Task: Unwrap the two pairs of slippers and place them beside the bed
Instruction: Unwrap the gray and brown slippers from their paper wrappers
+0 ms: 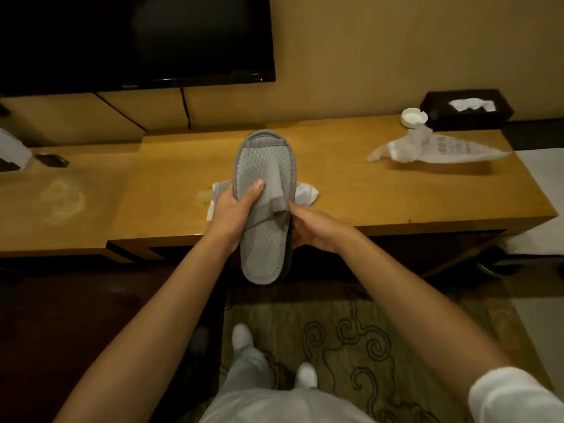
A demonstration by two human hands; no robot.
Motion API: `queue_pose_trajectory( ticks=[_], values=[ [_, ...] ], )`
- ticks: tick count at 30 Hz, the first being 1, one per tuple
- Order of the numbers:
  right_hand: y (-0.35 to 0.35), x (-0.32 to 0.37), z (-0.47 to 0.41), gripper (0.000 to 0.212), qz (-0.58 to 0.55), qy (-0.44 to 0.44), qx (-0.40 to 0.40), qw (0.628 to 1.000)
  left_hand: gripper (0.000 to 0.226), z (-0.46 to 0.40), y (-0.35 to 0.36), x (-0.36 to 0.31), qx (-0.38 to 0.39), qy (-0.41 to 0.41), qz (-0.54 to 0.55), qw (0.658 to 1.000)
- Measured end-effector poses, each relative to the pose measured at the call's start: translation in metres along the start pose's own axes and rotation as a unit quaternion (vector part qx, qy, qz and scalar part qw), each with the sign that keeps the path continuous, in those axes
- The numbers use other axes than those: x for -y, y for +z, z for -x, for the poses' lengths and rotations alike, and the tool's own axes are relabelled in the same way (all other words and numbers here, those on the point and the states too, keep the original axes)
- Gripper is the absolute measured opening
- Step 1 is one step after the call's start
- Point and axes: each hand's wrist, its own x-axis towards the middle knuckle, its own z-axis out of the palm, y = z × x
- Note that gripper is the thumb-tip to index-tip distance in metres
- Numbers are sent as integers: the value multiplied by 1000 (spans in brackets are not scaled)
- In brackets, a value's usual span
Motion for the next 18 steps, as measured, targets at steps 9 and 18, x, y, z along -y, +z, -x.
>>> queue_pose_trajectory(
  ticks=[9, 18],
  values=[
    [0, -5, -34, 35, 39, -69, -112, 991, 44, -36, -17, 23, 10, -39, 36, 999],
    [-139, -16, -52, 51, 99, 29, -527, 844, 43, -100, -64, 36, -6, -32, -227, 973]
  ],
)
